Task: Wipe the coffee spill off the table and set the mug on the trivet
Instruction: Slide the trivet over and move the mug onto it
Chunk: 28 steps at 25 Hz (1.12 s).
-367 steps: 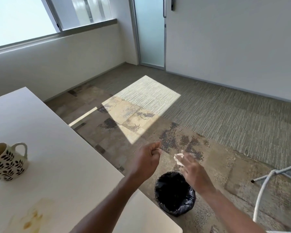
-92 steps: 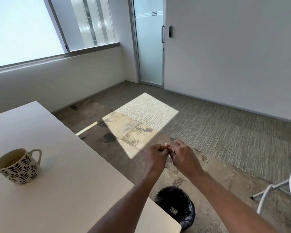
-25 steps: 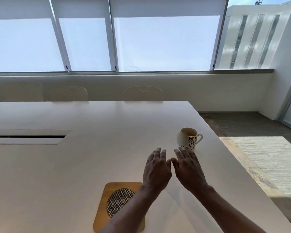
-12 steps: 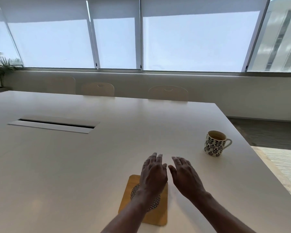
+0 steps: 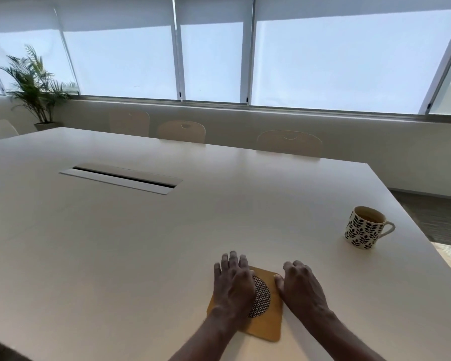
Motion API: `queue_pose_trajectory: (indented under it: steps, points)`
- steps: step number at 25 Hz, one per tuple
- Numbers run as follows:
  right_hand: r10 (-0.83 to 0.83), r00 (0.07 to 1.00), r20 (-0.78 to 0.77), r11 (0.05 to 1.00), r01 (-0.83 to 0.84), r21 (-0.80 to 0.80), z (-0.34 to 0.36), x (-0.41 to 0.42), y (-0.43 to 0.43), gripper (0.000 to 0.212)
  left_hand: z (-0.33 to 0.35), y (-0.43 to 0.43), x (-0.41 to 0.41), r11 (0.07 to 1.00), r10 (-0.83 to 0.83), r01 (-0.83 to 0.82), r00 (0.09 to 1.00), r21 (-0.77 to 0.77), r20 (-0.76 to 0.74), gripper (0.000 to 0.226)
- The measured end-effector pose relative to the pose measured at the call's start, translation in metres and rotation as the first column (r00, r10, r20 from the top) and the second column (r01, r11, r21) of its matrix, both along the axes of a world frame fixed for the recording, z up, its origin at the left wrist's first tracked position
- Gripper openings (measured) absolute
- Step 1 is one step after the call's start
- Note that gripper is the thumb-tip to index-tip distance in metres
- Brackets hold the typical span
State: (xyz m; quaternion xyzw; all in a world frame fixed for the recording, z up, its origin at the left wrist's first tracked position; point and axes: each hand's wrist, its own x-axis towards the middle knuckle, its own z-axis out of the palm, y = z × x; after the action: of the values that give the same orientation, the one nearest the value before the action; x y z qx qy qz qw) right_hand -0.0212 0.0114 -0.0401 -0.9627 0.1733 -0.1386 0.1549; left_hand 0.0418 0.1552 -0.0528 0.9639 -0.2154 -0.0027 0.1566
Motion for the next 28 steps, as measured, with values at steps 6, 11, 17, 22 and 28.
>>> queue_pose_trajectory:
  steps: [6,11,17,22,28]
  points:
    - [-0.023,0.989,-0.147,0.988,0.045,0.147,0.011,-0.010,0.005,0.030,0.007,-0.003,-0.007,0.966,0.243,-0.243,0.970,0.092,0.008,0.051]
    - [0.001,0.977,-0.211,0.969,0.052,0.243,0.017,-0.009,0.005,0.024,0.013,-0.016,-0.009,0.967,0.254,-0.254,0.966,0.016,-0.052,0.040]
    - [-0.128,0.981,-0.148,0.799,0.190,0.570,0.023,-0.018,-0.029,0.026,0.022,-0.043,-0.014,0.958,0.192,-0.219,0.969,-0.184,-0.153,0.035]
    - [-0.225,0.969,-0.105,0.784,0.244,0.572,0.027,-0.035,-0.068,0.020,0.031,-0.078,-0.021,0.939,0.044,-0.082,0.992,-0.335,-0.119,0.045]
    - [-0.355,0.921,-0.161,0.797,0.388,0.462,0.030,-0.062,-0.108,0.019,0.039,-0.122,-0.042,0.906,-0.101,0.033,0.985,-0.421,-0.140,0.051]
